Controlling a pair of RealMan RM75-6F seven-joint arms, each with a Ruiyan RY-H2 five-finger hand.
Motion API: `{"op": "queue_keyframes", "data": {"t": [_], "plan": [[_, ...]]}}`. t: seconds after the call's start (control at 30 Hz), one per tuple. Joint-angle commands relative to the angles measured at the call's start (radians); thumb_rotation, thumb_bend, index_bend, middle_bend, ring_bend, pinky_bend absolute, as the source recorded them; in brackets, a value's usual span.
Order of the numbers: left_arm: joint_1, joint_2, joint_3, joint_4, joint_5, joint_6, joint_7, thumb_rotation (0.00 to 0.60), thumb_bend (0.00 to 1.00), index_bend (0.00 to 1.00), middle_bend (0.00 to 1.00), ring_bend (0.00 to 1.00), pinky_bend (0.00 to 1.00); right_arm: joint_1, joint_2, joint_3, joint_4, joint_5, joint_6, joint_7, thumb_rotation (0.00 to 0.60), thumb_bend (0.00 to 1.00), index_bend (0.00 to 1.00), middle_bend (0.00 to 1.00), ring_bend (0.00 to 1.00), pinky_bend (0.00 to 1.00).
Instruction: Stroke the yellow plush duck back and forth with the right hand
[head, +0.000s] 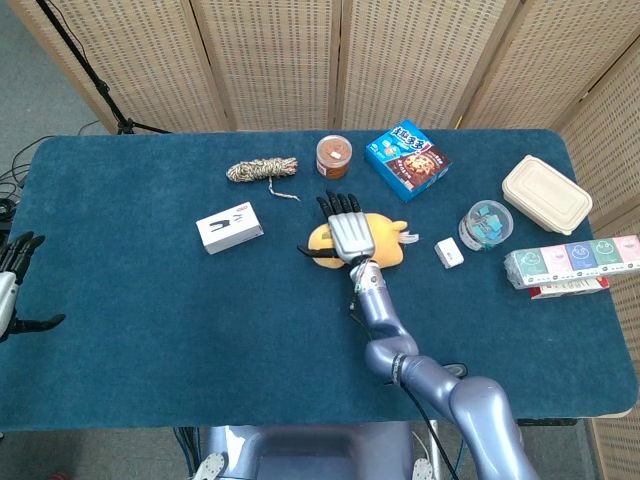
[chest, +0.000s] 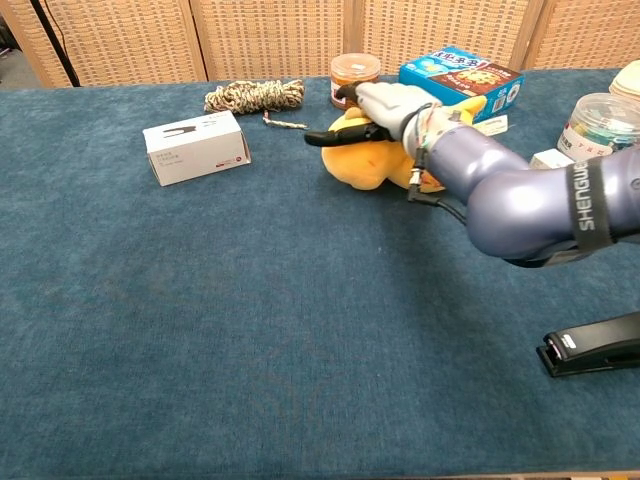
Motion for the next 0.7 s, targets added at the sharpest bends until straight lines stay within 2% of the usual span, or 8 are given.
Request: {"op": "queue_keyframes", "data": {"t": [0.03, 0.33, 0.53, 0.7], "plan": [[-0.001, -0.003, 0.001, -0.005, -0.002, 0.003, 0.011, 0.6, 0.0, 0.0, 0.0, 0.0, 0.0, -0.038, 0.036, 0.004, -0.038, 0.012, 0.009, 0.002, 0.086, 0.0, 0.0, 0.0, 0.0, 0.0], [-0.003, -0.013, 0.004, -0.017, -0.005, 0.009, 0.045, 0.6, 0.0, 0.0, 0.0, 0.0, 0.0, -0.146, 0.144, 0.025, -0.179, 0.083, 0.003, 0.002, 0.087, 0.0, 0.0, 0.0, 0.0, 0.0], [-0.006, -0.016, 0.006, -0.022, -0.006, 0.01, 0.058, 0.6, 0.0, 0.0, 0.0, 0.0, 0.0, -0.192, 0.205, 0.038, -0.317, 0.132, 0.002, 0.005, 0.087, 0.0, 0.0, 0.0, 0.0, 0.0], [-0.005, -0.015, 0.007, -0.024, -0.002, 0.011, 0.055, 0.6, 0.0, 0.0, 0.0, 0.0, 0.0, -0.2, 0.234, 0.023, -0.408, 0.125, 0.028, -0.015, 0.088, 0.0, 0.0, 0.0, 0.0, 0.0]]}}
